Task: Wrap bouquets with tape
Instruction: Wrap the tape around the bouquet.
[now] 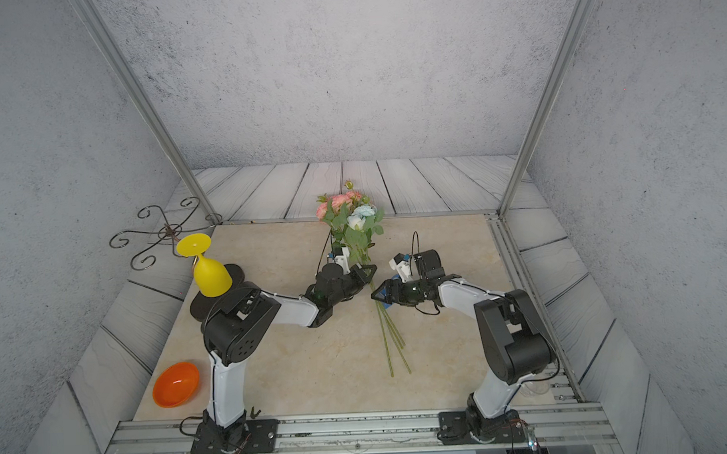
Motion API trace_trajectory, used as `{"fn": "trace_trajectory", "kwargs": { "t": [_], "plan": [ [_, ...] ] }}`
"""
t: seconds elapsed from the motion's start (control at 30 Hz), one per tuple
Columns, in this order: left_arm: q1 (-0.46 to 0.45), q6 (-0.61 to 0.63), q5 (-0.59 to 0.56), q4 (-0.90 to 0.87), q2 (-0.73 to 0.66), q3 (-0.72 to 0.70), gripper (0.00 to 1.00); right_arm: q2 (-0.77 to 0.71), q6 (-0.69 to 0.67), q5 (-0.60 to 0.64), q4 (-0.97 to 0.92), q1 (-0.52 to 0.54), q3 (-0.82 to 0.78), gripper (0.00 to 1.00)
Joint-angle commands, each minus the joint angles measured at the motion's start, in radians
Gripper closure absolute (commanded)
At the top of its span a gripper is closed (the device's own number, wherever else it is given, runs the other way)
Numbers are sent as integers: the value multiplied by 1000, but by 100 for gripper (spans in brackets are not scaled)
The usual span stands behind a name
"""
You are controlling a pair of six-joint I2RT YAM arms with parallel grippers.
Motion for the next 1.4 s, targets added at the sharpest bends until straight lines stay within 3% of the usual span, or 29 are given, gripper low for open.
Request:
{"fn": "trace_trajectory", "kwargs": {
  "t": [0.0, 0.33, 0.37, 0.47, 0.6, 0.7, 0.87, 1.0, 1.07, 1.37],
  "plan": [
    [2, 4, 20, 105, 9, -3, 100, 9, -31, 7, 8, -1, -19, 19],
    [-4, -47, 16, 171, 43, 4, 100, 84, -18, -26, 72, 15, 6, 51],
    [-4, -57, 15, 173, 45, 3, 100, 81, -24, -22, 72, 14, 4, 56],
    [-4, -67, 14, 225, 61, -4, 100, 83, -62, -12, 21, 15, 24, 83],
    [-7, -69, 7, 264, 68, -3, 100, 78, -58, 6, 22, 15, 23, 87],
    [-8, -73, 10, 266, 68, 0, 100, 58, -60, 26, -8, 15, 14, 100],
    [-9, -70, 20, 253, 62, -14, 96, -1, -154, 198, -216, 16, 61, 100],
    [-10, -52, 45, 196, 52, -3, 67, -59, -234, 312, -339, 24, 89, 100],
    [-10, -48, 65, 161, 51, 13, 59, -61, -278, 344, -398, 38, 117, 100],
    [-22, -42, 110, -35, 20, 58, 51, -61, -368, 403, -470, 69, 165, 100]
  ]
}}
